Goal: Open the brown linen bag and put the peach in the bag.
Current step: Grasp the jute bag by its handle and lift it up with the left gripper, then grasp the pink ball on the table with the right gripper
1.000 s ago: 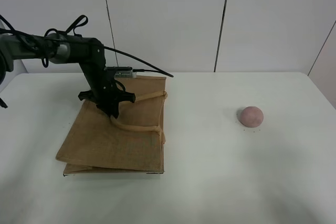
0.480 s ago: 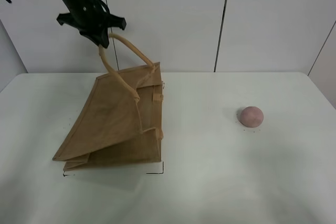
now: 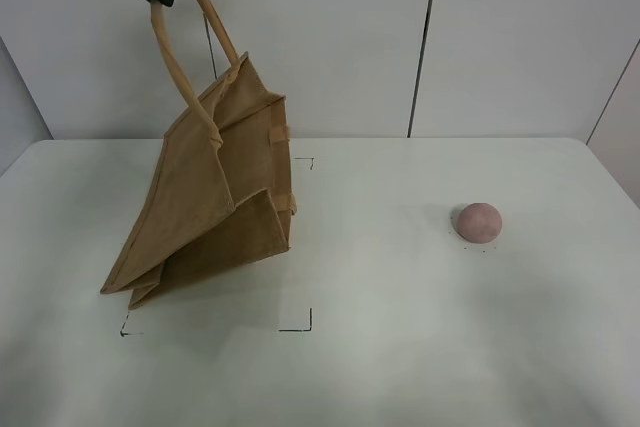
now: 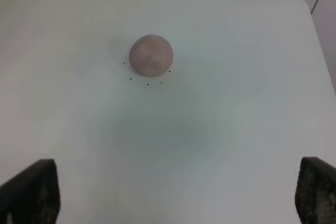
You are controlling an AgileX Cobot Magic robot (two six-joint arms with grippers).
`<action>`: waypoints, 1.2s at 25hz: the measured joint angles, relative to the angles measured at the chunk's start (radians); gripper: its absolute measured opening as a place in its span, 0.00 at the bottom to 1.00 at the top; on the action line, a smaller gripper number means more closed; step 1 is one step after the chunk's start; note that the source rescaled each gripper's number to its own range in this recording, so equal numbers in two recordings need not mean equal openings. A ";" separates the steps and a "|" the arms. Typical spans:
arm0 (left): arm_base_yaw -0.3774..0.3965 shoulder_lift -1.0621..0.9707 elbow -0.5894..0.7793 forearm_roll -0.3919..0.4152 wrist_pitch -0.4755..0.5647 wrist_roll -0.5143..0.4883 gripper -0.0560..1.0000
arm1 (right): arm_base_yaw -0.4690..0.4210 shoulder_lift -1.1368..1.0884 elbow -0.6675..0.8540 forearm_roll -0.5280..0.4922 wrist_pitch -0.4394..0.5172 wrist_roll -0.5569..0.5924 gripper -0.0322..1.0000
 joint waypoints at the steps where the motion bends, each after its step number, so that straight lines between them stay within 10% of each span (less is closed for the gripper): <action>1: 0.000 -0.008 0.000 -0.014 0.000 0.006 0.05 | 0.000 0.000 0.000 0.000 0.000 0.000 1.00; 15: 0.000 -0.017 0.000 -0.089 0.000 0.018 0.05 | 0.000 0.054 -0.017 -0.007 0.001 0.000 1.00; 30: 0.000 -0.017 0.000 -0.089 0.000 0.019 0.05 | 0.000 1.349 -0.619 0.007 -0.008 0.001 1.00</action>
